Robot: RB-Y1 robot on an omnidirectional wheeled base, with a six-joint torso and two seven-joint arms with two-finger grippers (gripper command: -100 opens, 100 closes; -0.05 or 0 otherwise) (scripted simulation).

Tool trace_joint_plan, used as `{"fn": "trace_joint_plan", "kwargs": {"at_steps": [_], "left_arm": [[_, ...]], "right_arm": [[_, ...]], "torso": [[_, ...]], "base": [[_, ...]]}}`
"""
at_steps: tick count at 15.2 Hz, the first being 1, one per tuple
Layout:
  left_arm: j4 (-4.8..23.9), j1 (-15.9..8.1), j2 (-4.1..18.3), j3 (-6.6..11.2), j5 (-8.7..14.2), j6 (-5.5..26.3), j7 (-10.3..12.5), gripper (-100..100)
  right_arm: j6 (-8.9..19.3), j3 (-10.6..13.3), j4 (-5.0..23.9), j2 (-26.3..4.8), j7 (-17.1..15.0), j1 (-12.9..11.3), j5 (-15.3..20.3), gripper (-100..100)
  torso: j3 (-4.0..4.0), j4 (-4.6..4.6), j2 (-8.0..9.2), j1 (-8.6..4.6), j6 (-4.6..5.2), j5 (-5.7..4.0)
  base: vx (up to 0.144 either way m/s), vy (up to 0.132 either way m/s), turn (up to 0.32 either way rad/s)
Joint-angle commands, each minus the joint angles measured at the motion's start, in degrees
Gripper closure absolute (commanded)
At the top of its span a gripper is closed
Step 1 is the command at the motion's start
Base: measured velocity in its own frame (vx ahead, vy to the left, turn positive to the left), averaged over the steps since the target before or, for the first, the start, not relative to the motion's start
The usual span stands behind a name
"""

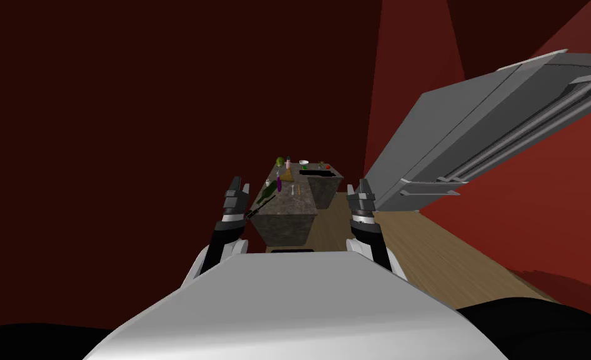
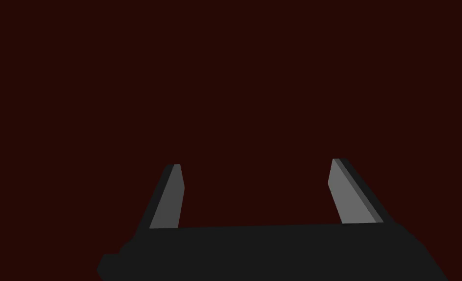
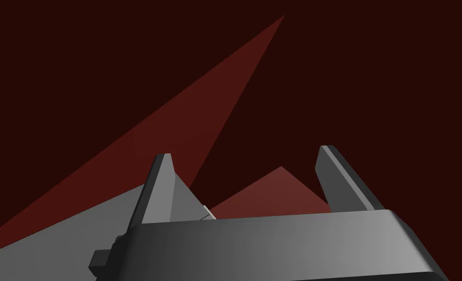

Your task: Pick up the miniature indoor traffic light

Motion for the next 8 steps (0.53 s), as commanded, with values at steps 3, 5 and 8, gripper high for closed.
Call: {"fn": "trace_joint_plan", "kwargs": {"at_steps": [3,5,8], "left_arm": [[0.6,0.2,4.0,1.56,1.2,3.1,1.1,-100],[0.9,0.3,5.1,2.32,1.9,4.7,1.6,-100],[1.7,0.6,7.3,4.25,3.4,7.8,2.9,-100]], "right_arm": [[0.0,0.0,0.0,0.0,0.0,0.0,0.0,0],[0.0,0.0,0.0,0.0,0.0,0.0,0.0,0],[0.0,0.0,0.0,0.0,0.0,0.0,0.0,0]], "torso": [[0.01,0.00,0.02,-0.03,0.02,-0.01],[0.03,0.01,0.06,-0.07,0.01,-0.01],[0.03,0.01,0.06,-0.11,0.02,-0.02]], "base": [[-0.008,-0.017,-0.088],[-0.017,-0.028,-0.081],[-0.013,-0.033,-0.115]]}}
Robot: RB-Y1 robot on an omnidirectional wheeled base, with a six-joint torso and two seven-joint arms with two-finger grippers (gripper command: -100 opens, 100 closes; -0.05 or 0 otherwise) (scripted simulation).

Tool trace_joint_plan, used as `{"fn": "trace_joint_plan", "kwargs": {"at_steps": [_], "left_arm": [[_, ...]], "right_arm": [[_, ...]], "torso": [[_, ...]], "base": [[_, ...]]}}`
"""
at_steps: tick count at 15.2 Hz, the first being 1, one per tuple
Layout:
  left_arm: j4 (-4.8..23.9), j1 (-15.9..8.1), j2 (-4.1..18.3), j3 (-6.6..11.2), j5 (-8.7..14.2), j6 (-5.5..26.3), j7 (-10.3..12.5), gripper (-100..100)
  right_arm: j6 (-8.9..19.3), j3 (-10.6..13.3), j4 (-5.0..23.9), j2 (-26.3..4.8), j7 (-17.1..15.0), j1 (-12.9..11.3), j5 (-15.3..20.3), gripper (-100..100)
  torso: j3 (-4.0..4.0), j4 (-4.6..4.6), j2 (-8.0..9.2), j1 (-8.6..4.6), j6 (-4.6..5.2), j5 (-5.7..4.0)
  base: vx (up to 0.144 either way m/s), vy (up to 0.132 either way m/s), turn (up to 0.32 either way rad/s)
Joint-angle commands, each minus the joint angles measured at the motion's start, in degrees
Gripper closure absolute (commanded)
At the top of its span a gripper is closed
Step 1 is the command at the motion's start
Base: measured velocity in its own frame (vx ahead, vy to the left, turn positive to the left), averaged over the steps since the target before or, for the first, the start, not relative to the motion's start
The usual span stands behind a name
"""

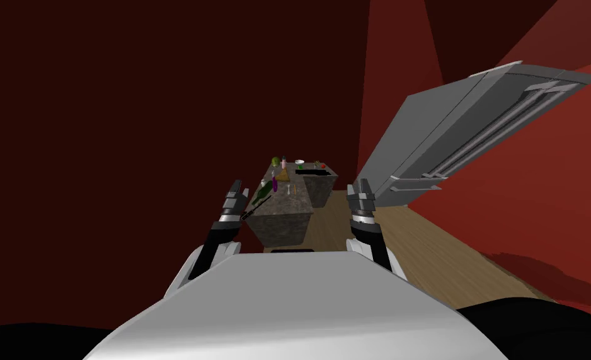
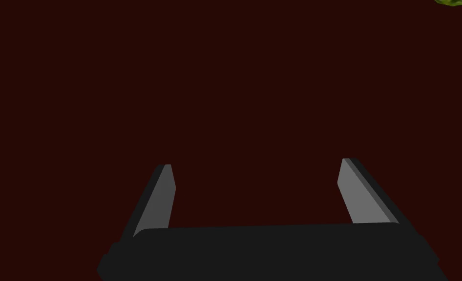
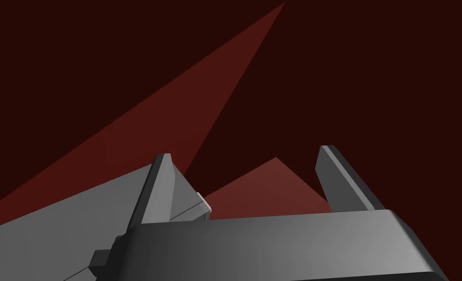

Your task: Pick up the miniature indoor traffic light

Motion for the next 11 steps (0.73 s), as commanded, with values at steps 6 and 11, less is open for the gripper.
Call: {"fn": "trace_joint_plan", "kwargs": {"at_steps": [6,11], "left_arm": [[1.8,0.9,4.1,4.71,3.8,9.2,3.4,-100],[2.4,1.1,5.0,6.17,5.0,12.9,4.4,-100]], "right_arm": [[0.0,0.0,0.0,0.0,0.0,0.0,0.0,0],[0.0,0.0,0.0,0.0,0.0,0.0,0.0,0]], "torso": [[0.01,0.01,0.02,-0.01,-0.02,0.00],[0.01,0.00,0.01,0.01,-0.01,0.00]], "base": [[-0.019,-0.039,-0.128],[-0.013,-0.030,-0.093]]}}
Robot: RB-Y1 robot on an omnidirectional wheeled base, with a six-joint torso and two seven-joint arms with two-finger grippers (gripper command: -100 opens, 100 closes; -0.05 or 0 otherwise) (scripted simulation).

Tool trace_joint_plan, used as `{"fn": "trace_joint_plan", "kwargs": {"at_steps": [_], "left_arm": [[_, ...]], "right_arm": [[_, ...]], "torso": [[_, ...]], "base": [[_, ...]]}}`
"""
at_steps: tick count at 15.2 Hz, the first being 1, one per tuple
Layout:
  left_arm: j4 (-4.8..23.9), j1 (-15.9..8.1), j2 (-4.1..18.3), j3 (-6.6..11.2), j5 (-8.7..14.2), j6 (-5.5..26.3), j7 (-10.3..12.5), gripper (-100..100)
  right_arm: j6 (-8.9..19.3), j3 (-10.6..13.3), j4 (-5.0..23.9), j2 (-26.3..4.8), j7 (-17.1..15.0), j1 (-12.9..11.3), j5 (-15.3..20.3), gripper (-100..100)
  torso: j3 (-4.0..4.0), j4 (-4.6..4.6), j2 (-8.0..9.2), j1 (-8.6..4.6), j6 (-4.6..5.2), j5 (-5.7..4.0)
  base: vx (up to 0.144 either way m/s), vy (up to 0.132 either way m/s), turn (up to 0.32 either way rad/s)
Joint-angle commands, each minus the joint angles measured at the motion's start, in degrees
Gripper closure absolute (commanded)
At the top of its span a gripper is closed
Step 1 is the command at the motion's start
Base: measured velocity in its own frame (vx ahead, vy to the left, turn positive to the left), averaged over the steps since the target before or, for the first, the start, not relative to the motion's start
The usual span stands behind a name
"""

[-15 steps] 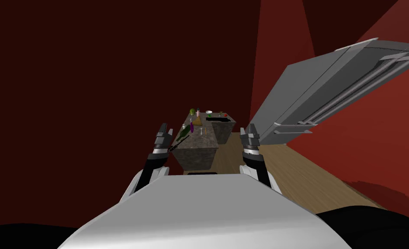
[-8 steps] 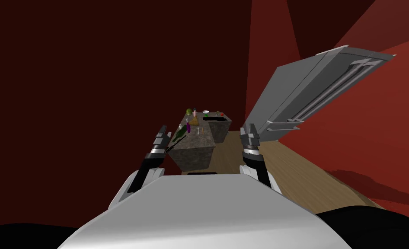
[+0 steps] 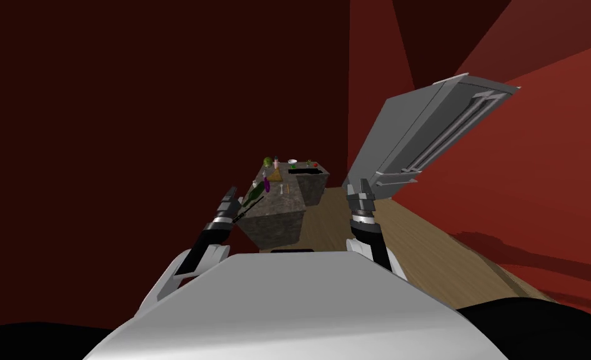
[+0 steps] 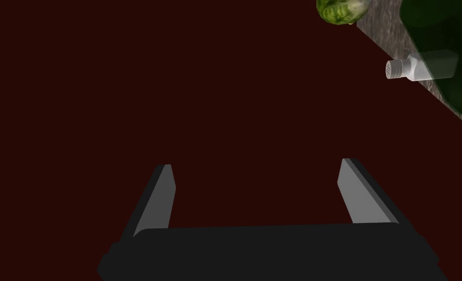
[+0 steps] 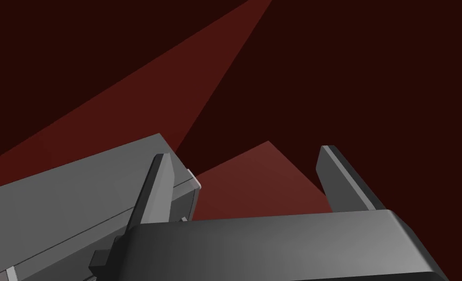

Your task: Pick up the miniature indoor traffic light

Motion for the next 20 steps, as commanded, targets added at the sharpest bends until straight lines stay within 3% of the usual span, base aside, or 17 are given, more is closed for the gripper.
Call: {"fn": "trace_joint_plan", "kwargs": {"at_steps": [1,2,3,5,6,8,9,11,12,14,15,17,18,20], "left_arm": [[0.7,0.1,1.0,1.70,1.3,2.9,1.1,-100],[0.7,0.1,1.0,1.70,1.3,3.9,1.1,-100],[1.4,0.3,1.8,3.34,2.6,5.2,2.3,-100],[1.4,0.3,1.8,3.34,2.6,7.2,2.3,-100],[2.1,0.5,2.7,5.06,4.0,8.5,3.4,-100],[2.1,0.5,2.7,5.06,4.0,10.6,3.4,-100],[2.8,0.8,3.5,6.84,5.4,11.9,4.6,-100],[2.8,0.8,3.5,6.84,5.4,14.2,4.6,-100],[3.5,1.1,4.3,8.69,6.8,15.5,5.9,-100],[3.5,1.1,4.3,8.69,6.8,17.8,5.9,-100],[4.3,1.3,5.0,10.59,8.3,19.5,7.2,-100],[4.3,1.3,5.0,10.59,8.3,21.6,7.2,-100],[5.1,1.6,5.8,12.54,9.7,23.4,8.5,-100],[5.1,1.6,5.8,12.54,9.7,25.4,8.5,-100]], "right_arm": [[0.0,0.0,0.0,0.0,0.0,0.0,0.0,0],[0.0,0.0,0.0,0.0,0.0,0.0,0.0,0],[0.0,0.0,0.0,0.0,0.0,0.0,0.0,0],[0.0,0.0,0.0,0.0,0.0,0.0,0.0,0],[0.0,0.0,0.0,0.0,0.0,0.0,0.0,0],[0.0,0.0,0.0,0.0,0.0,0.0,0.0,0],[0.0,0.0,0.0,0.0,0.0,0.0,0.0,0],[0.0,0.0,0.0,0.0,0.0,0.0,0.0,0],[0.0,0.0,0.0,0.0,0.0,0.0,0.0,0],[0.0,0.0,0.0,0.0,0.0,0.0,0.0,0],[0.0,0.0,0.0,0.0,0.0,0.0,0.0,0],[0.0,0.0,0.0,0.0,0.0,0.0,0.0,0],[0.0,0.0,0.0,0.0,0.0,0.0,0.0,0],[0.0,0.0,0.0,0.0,0.0,0.0,0.0,0]], "torso": [[0.00,0.00,0.00,0.00,0.00,0.00],[-0.01,0.00,-0.01,0.00,0.02,0.00],[0.00,0.00,0.00,-0.01,0.01,0.00],[0.01,0.00,0.02,-0.06,0.02,-0.01],[0.01,0.00,0.01,-0.04,-0.01,-0.01],[0.00,0.00,0.00,-0.03,0.02,-0.01],[-0.01,0.00,-0.01,-0.01,0.00,0.00],[0.00,0.00,0.00,-0.01,0.01,0.00],[0.00,0.00,-0.01,0.01,-0.01,0.00],[-0.01,0.00,-0.01,-0.02,0.02,0.00],[0.00,0.00,0.00,0.00,0.00,0.00],[-0.01,0.00,-0.01,-0.03,0.02,0.00],[-0.01,0.00,-0.01,-0.01,0.00,0.00],[0.00,0.00,0.00,-0.02,0.02,0.00]], "base": [[-0.007,-0.028,-0.121],[-0.011,-0.032,-0.142],[-0.015,-0.048,-0.207],[-0.013,-0.039,-0.104],[-0.006,-0.040,-0.125],[-0.006,-0.031,-0.103],[-0.007,-0.030,-0.184],[-0.007,-0.027,-0.096],[-0.004,-0.034,-0.140],[-0.006,-0.031,-0.120],[-0.004,-0.034,-0.141],[-0.004,-0.032,-0.118],[-0.008,-0.037,-0.164],[-0.007,-0.029,-0.115]]}}
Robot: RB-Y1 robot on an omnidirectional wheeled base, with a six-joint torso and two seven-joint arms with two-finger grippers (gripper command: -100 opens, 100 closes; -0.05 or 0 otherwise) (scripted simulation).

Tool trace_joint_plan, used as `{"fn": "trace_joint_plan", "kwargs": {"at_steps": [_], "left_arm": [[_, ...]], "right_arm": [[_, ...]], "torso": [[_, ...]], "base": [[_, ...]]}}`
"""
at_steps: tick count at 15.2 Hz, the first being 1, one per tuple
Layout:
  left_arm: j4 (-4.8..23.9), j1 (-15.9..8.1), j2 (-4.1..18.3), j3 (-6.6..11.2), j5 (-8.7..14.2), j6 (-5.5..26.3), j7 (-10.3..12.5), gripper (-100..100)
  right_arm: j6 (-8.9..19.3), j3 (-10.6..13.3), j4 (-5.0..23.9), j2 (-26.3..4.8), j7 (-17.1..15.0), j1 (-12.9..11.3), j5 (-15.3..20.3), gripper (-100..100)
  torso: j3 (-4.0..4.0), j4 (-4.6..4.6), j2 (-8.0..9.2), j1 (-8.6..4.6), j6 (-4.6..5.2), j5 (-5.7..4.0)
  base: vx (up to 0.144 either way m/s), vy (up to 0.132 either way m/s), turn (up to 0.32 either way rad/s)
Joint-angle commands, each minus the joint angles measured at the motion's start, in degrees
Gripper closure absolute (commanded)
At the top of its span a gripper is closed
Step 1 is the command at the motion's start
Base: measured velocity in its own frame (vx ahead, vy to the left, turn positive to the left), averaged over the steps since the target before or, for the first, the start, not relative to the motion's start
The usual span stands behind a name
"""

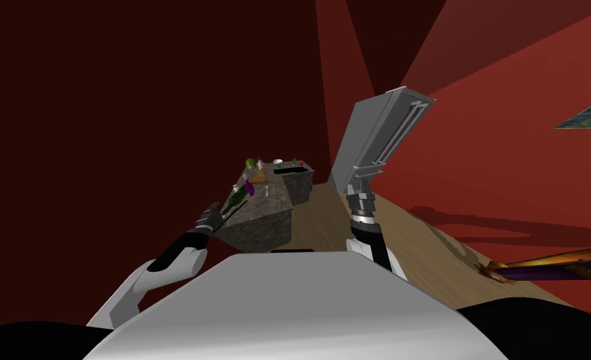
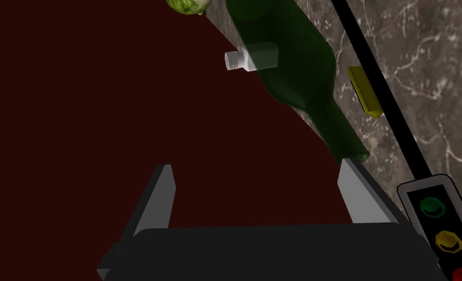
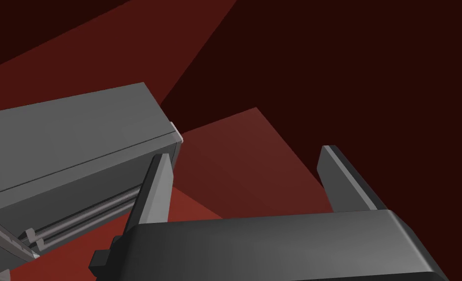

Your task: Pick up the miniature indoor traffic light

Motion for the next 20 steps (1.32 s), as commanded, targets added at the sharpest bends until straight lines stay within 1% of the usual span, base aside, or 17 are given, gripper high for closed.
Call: {"fn": "trace_joint_plan", "kwargs": {"at_steps": [1,3,4,6,7,8,10,11,12,14,15,16,18,19,20], "left_arm": [[1.1,0.6,1.0,2.37,2.0,2.9,1.6,-100],[1.1,0.6,1.0,2.37,2.0,4.9,1.6,-100],[1.9,0.9,1.7,4.39,3.5,6.6,3.0,-100],[1.9,0.9,1.7,4.39,3.5,8.7,3.0,-100],[1.9,0.9,1.7,4.39,3.5,8.8,3.0,-100],[2.7,1.2,2.3,6.42,5.0,10.9,4.3,-100],[2.7,1.2,2.3,6.42,5.0,12.6,4.3,-100],[2.7,1.2,2.3,6.42,5.0,12.8,4.3,-100],[3.5,1.5,3.0,8.48,6.6,14.8,5.7,-100],[3.5,1.5,3.0,8.48,6.6,16.8,5.7,-100],[3.5,1.5,3.0,8.48,6.6,16.8,5.7,-100],[4.4,1.8,3.6,10.54,8.1,18.8,7.1,-100],[4.4,1.8,3.6,10.54,8.1,20.8,7.1,-100],[4.4,1.8,3.6,10.54,8.1,20.8,7.1,-100],[5.2,2.1,4.1,12.61,9.7,22.7,8.4,-100]], "right_arm": [[0.0,0.0,0.0,0.0,0.0,0.0,0.0,0],[0.0,0.0,0.0,0.0,0.0,0.0,0.0,0],[0.0,0.0,0.0,0.0,0.0,0.0,0.0,0],[0.0,0.0,0.0,0.0,0.0,0.0,0.0,0],[0.0,0.0,0.0,0.0,0.0,0.0,0.0,0],[0.0,0.0,0.0,0.0,0.0,0.0,0.0,0],[0.0,0.0,0.0,0.0,0.0,0.0,0.0,0],[0.0,0.0,0.0,0.0,0.0,0.0,0.0,0],[0.0,0.0,0.0,0.0,0.0,0.0,0.0,0],[0.0,0.0,0.0,0.0,0.0,0.0,0.0,0],[0.0,0.0,0.0,0.0,0.0,0.0,0.0,0],[0.0,0.0,0.0,0.0,0.0,0.0,0.0,0],[0.0,0.0,0.0,0.0,0.0,0.0,0.0,0],[0.0,0.0,0.0,0.0,0.0,0.0,0.0,0],[0.0,0.0,0.0,0.0,0.0,0.0,0.0,0]], "torso": [[0.00,0.00,0.00,0.00,0.00,0.00],[-0.01,0.00,-0.01,-0.03,0.02,-0.01],[-0.01,0.00,-0.01,0.00,-0.01,0.00],[-0.01,0.00,-0.01,-0.01,0.02,0.00],[-0.01,0.00,-0.02,0.02,0.00,0.00],[-0.01,0.00,-0.02,0.05,-0.01,0.01],[-0.01,0.00,-0.03,0.03,0.03,0.00],[-0.01,0.00,-0.03,0.04,0.00,0.00],[-0.01,0.00,-0.02,0.06,-0.01,0.01],[-0.02,0.00,-0.03,0.03,0.03,0.01],[-0.01,0.00,-0.02,0.03,0.00,0.00],[-0.01,0.00,-0.02,0.05,-0.01,0.01],[-0.02,-0.01,-0.04,0.03,0.03,0.01],[-0.02,-0.01,-0.03,0.04,0.00,0.01],[-0.01,0.00,-0.03,0.06,-0.01,0.01]], "base": [[-0.002,-0.037,-0.185],[0.001,-0.030,-0.121],[0.001,-0.031,-0.154],[-0.001,-0.026,-0.117],[0.001,-0.008,0.017],[0.003,-0.020,-0.130],[0.003,-0.020,-0.149],[0.002,-0.008,0.008],[0.002,-0.023,-0.163],[0.003,-0.023,-0.123],[0.002,-0.009,0.014],[0.005,-0.021,-0.163],[0.006,-0.018,-0.135],[0.002,-0.006,0.015],[0.003,-0.019,-0.163]]}}
